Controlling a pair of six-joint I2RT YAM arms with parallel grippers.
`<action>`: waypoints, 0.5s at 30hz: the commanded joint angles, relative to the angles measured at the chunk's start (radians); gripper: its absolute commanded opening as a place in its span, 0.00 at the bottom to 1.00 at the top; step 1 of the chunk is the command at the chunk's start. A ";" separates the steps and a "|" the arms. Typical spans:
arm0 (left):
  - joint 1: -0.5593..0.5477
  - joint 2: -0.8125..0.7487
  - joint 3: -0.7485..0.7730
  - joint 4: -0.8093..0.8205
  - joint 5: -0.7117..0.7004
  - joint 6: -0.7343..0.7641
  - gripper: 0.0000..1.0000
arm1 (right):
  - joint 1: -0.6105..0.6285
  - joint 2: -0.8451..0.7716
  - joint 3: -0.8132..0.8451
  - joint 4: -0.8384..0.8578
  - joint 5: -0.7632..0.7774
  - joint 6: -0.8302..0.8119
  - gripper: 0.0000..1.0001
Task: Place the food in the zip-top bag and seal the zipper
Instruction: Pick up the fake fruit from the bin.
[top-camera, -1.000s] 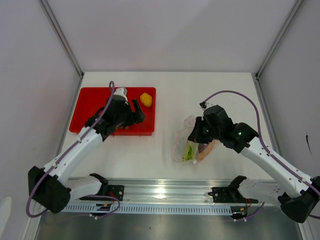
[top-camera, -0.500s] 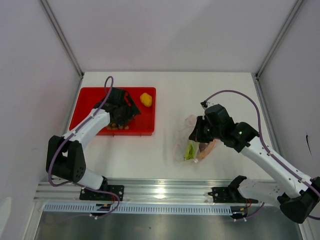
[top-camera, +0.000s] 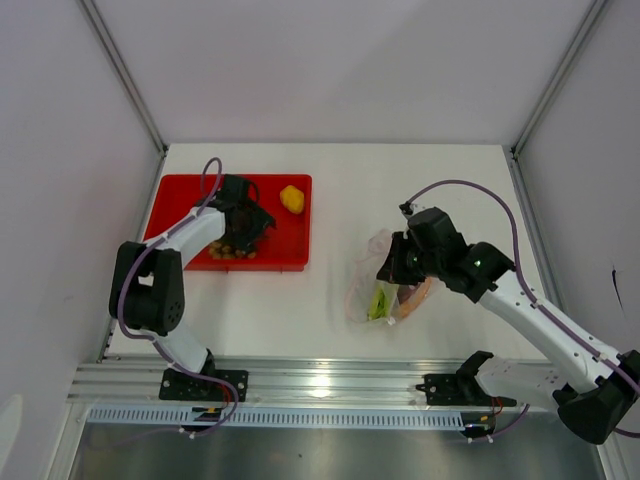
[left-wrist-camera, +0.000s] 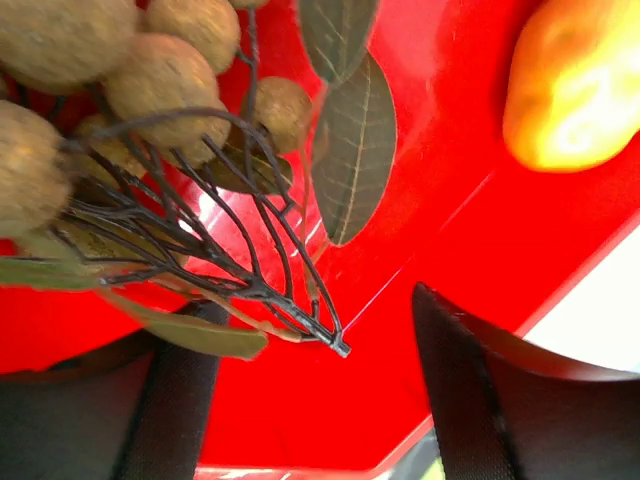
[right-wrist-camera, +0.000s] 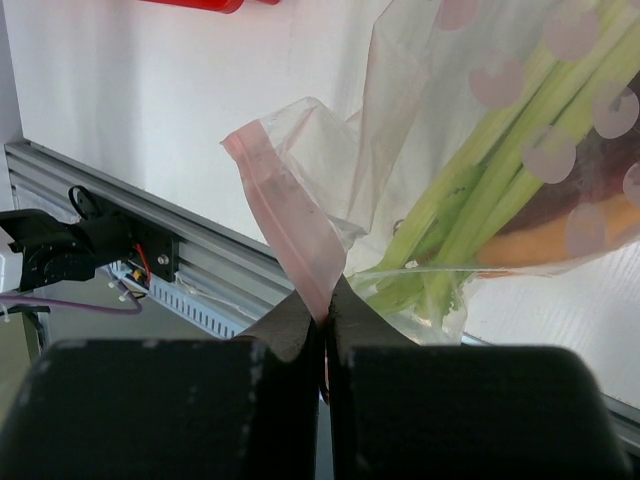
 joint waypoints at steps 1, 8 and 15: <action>0.038 -0.003 -0.009 0.052 0.035 -0.076 0.72 | -0.006 -0.003 0.025 0.021 0.001 -0.015 0.00; 0.078 0.002 -0.037 0.107 0.089 -0.048 0.17 | -0.008 0.005 0.024 0.029 -0.005 -0.013 0.00; 0.086 -0.058 -0.087 0.167 0.176 -0.007 0.01 | -0.010 0.009 0.033 0.032 -0.005 -0.010 0.00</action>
